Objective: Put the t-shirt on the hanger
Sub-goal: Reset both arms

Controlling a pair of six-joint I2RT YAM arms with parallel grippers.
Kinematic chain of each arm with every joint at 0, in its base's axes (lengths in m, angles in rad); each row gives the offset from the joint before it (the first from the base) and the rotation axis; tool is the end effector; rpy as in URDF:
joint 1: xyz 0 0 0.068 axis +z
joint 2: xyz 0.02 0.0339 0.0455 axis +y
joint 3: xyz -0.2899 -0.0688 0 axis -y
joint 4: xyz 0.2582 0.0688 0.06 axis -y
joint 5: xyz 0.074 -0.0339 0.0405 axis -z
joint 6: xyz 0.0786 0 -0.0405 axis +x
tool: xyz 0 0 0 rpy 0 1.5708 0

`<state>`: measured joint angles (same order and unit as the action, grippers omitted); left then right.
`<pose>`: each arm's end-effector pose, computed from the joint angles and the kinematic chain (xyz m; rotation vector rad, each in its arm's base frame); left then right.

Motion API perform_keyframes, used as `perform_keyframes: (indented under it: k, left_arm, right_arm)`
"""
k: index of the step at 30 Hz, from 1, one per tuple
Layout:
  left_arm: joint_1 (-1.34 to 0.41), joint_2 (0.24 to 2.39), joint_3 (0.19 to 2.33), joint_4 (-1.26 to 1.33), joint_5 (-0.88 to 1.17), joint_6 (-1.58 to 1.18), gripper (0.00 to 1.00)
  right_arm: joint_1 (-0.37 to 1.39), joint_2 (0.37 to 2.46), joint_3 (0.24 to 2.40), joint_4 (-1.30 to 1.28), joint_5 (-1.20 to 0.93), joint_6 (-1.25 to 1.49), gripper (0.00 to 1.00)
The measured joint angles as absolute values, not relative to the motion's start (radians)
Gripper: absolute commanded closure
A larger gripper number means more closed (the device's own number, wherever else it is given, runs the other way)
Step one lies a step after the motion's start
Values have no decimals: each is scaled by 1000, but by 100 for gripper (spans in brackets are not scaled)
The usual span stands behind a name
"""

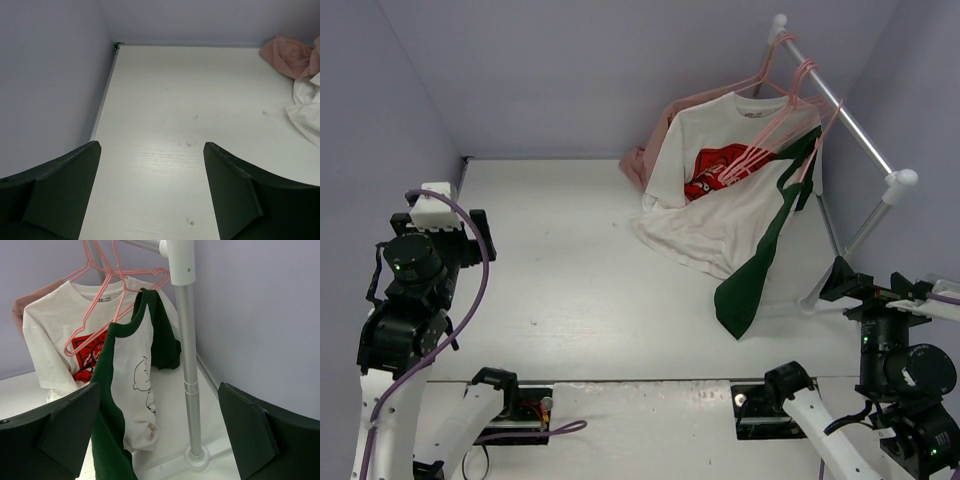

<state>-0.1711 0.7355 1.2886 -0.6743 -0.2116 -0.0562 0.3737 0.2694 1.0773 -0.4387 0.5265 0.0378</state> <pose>0.1437 -0.0081 0.4765 -0.0613 1.6882 0.0085 0.0219 -0.0339 0.4700 0.2573 1.2269 0.0400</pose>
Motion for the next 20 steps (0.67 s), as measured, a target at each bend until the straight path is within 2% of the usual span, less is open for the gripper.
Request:
perform_keyframes:
  k: [7,20]
  left_arm:
    - [-171,705,1212,-686,-224,-48,21]
    - [-171,684,1196,-685,-231,-41,21]
  right_arm:
    - [381,220,1047,-449,546,25,0]
    - [413,207,1045,-454,549,26,0]
